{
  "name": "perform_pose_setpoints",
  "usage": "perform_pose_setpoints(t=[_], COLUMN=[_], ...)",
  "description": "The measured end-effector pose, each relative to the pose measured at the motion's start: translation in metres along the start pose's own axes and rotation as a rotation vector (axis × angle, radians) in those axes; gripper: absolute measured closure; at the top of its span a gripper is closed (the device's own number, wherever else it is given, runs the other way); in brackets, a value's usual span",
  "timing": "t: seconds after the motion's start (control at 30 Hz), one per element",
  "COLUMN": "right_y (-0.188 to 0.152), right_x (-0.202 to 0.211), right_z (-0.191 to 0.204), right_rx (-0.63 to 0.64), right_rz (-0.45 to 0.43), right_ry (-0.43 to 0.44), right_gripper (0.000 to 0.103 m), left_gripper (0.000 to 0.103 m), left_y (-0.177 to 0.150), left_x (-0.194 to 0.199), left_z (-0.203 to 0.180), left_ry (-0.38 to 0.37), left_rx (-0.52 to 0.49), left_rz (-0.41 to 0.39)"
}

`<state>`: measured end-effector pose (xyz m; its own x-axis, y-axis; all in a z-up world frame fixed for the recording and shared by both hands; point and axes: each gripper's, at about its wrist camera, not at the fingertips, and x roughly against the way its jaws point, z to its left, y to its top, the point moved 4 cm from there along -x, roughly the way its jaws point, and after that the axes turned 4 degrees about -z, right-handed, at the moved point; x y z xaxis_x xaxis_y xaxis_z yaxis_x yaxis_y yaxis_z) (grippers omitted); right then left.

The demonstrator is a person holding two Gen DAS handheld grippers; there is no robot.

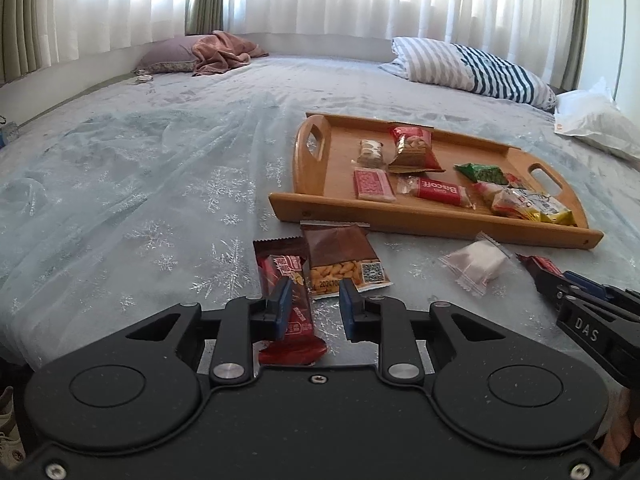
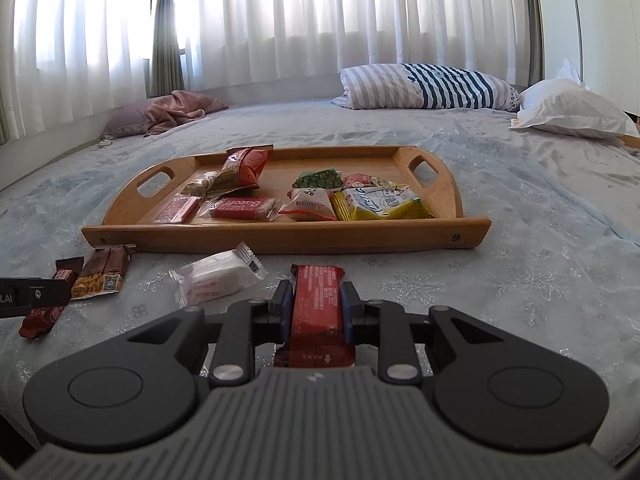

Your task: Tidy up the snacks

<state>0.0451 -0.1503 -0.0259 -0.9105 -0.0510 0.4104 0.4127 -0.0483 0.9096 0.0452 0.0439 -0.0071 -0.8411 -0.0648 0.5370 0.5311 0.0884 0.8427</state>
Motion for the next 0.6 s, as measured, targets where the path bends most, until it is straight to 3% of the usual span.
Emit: perform_pose_setpoints(t=[0.17,0.27,0.33,0.53,0.6], right_y=[0.001,0.001,0.001,0.001,0.001], right_x=[0.001,0.001,0.001,-0.004,-0.007], right_z=[0.002,0.002,0.002,0.004,0.004], right_rx=[0.009,0.009,0.01,0.025,0.024], right_rz=[-0.005,-0.005,-0.005,0.014,0.024], right_ry=[0.002,0.003,0.003,0.007,0.014], right_gripper=[0.073,0.073,0.073,0.072,0.064], left_gripper=[0.073,0.073,0.073,0.08,0.08], left_y=[0.005,0.001,-0.001,0.001,0.003], left_x=[-0.008,-0.023,-0.025,-0.02,-0.017], left_z=[0.009,0.014,0.015,0.014,0.014], left_ry=[0.035,0.025,0.013,0.013,0.014], left_rx=[0.024,0.042,0.054,0.045,0.044], left_rz=[-0.01,0.052,0.051,0.042,0.038])
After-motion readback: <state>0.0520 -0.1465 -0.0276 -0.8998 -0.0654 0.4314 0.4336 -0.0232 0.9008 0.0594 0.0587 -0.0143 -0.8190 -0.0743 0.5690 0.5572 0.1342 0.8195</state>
